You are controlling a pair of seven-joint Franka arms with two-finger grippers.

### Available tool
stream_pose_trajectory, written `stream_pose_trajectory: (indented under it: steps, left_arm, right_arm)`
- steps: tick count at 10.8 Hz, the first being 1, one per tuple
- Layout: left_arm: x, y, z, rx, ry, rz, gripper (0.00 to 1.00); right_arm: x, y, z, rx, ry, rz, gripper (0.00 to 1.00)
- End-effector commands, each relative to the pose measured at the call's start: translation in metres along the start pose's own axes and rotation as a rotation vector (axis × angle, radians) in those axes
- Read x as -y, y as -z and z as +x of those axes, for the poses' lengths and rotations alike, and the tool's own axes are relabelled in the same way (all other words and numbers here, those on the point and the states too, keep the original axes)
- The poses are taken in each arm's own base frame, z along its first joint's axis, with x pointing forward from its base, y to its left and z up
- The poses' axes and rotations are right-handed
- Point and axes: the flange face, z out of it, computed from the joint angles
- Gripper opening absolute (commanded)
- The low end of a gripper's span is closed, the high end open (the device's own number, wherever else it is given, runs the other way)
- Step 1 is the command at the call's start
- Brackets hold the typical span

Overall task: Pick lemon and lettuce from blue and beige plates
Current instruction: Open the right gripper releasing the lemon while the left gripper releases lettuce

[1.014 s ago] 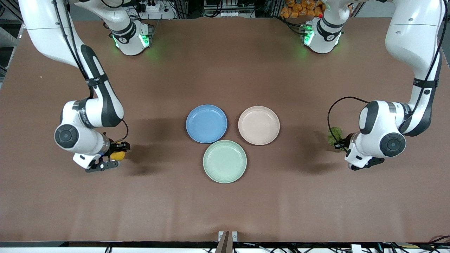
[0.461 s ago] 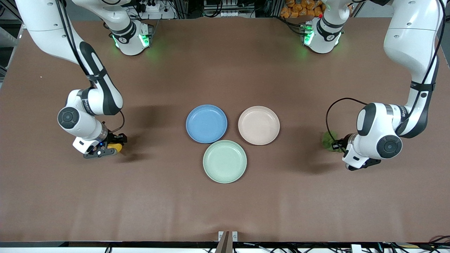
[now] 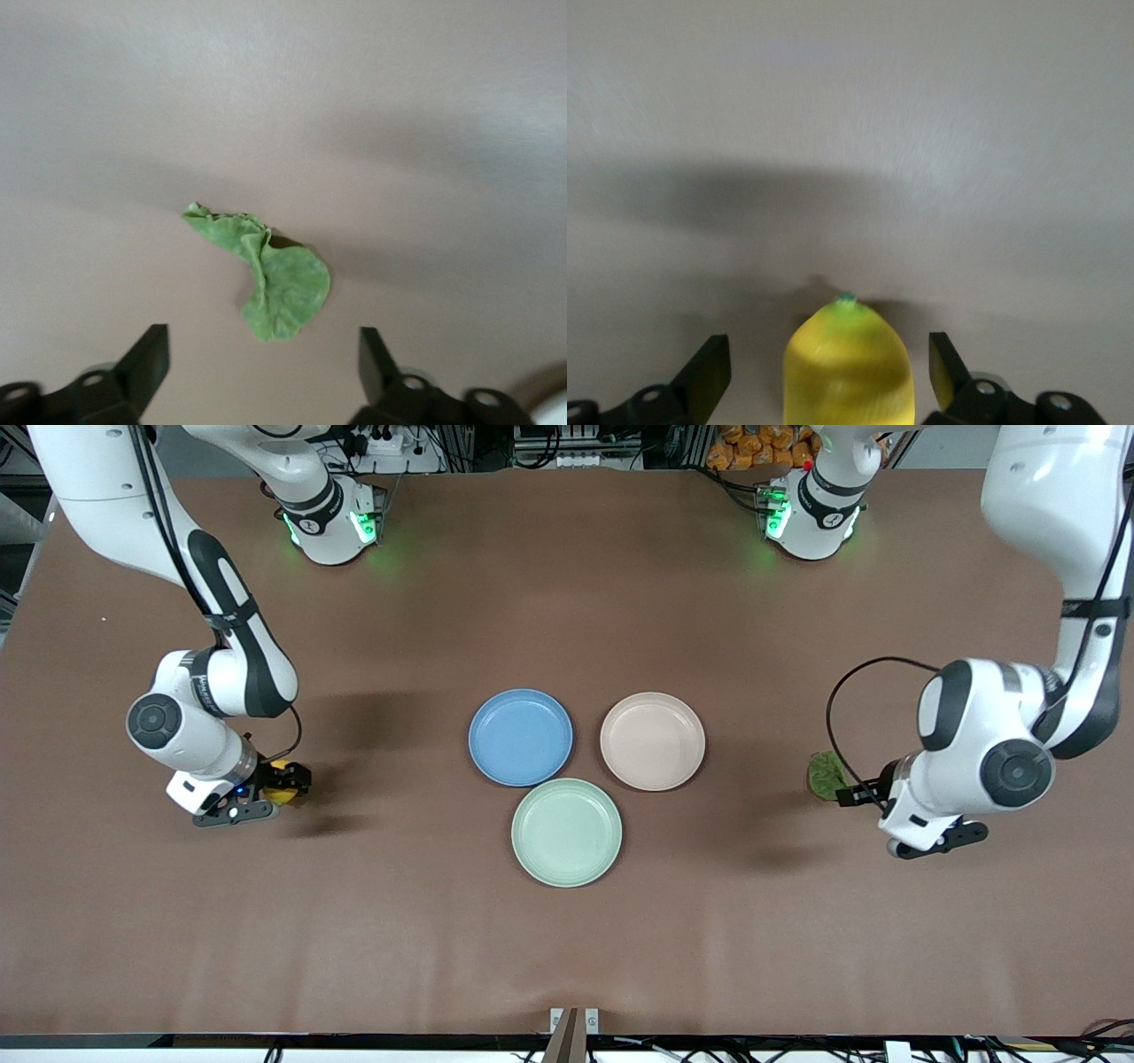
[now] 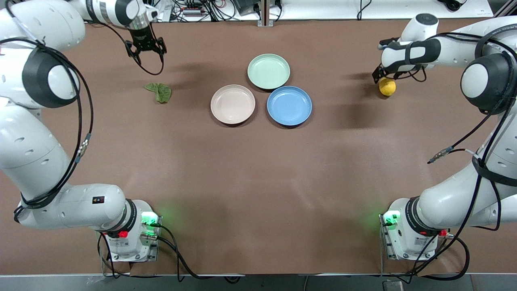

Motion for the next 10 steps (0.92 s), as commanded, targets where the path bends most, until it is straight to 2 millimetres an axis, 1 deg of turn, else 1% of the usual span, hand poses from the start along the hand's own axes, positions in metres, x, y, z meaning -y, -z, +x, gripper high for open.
stream_pose_trajectory:
  steps: [1,2,3,4,5,6,7,9,10]
  left_arm:
    - [0.006,0.052,-0.022,-0.029,-0.049,0.026,1.0]
    - [0.009,0.071,-0.031,-0.035,-0.05,0.027,1.0]
    - [0.01,0.096,-0.043,-0.053,-0.055,0.028,1.0]
    - [0.008,0.118,-0.055,-0.078,-0.065,0.025,1.0]
    - [0.008,0.136,-0.067,-0.096,-0.069,0.028,1.0]
    - [0.004,0.154,-0.081,-0.112,-0.08,0.029,1.0]
    - [0.003,0.172,-0.093,-0.127,-0.082,0.022,1.0]
    - [0.005,0.194,-0.11,-0.124,-0.105,-0.012,1.0]
    - [0.008,0.207,-0.116,-0.127,-0.122,-0.01,1.0]
  right_arm:
    - [-0.002,0.068,0.019,0.025,0.002,0.007,1.0]
    - [-0.002,0.094,0.019,0.028,-0.001,0.007,1.0]
    - [-0.001,0.118,0.018,-0.003,0.002,0.005,1.0]
    - [-0.001,0.142,0.011,0.0,0.004,0.007,1.0]
    - [0.003,0.164,0.002,0.035,0.005,0.015,1.0]
    - [0.012,0.188,-0.008,0.057,0.019,0.022,1.0]
    - [0.008,0.208,-0.017,0.067,0.011,0.026,1.0]
    - [-0.01,0.239,-0.038,0.095,-0.024,0.031,1.0]
    - [-0.011,0.257,-0.048,0.102,-0.027,0.032,1.0]
